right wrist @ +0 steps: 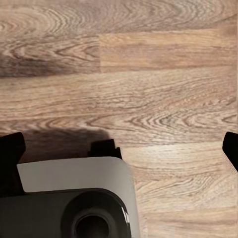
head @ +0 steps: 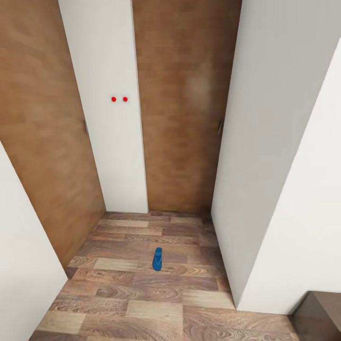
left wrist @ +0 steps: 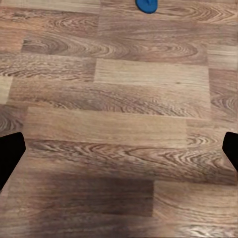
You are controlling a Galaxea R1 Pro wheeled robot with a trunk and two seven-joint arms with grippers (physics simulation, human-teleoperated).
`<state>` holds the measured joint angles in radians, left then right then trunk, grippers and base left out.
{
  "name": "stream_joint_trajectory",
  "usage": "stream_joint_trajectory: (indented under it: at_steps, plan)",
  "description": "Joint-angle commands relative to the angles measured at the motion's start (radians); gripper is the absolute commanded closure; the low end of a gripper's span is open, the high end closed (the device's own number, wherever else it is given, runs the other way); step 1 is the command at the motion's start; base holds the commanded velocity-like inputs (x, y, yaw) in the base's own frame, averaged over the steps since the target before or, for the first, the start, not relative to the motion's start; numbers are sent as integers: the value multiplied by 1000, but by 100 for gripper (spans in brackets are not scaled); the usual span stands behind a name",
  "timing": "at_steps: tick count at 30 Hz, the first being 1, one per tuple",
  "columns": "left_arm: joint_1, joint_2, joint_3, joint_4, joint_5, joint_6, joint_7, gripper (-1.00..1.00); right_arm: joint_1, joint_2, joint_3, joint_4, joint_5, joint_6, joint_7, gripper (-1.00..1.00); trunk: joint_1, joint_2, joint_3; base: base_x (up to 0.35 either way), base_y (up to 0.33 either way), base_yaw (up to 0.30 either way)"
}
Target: In the bedroom, move the book from the bed onto either nightstand, and place the two sandals side by side next to the bed.
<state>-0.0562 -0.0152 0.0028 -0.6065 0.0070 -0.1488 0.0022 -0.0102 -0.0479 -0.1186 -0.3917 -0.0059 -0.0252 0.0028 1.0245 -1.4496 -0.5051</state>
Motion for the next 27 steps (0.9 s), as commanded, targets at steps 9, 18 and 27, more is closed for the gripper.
stream_joint_trajectory:
  at_steps: [9, 18, 27]
  plan:
    - [-1, 0, 0, 1, 1, -3, 0, -100, -1, 0, -3, 1, -1, -3, 0, -100, 1, 0, -1, 327, 0, 0]
    - [-1, 0, 0, 1, 1, -3, 0, -100, -1, 0, -3, 1, -1, -2, 0, -100, 1, 0, -1, 327, 0, 0]
    - [-1, 0, 0, 1, 1, -3, 0, -100, -1, 0, -3, 1, -1, -2, 0, -100, 1, 0, -1, 327, 0, 0]
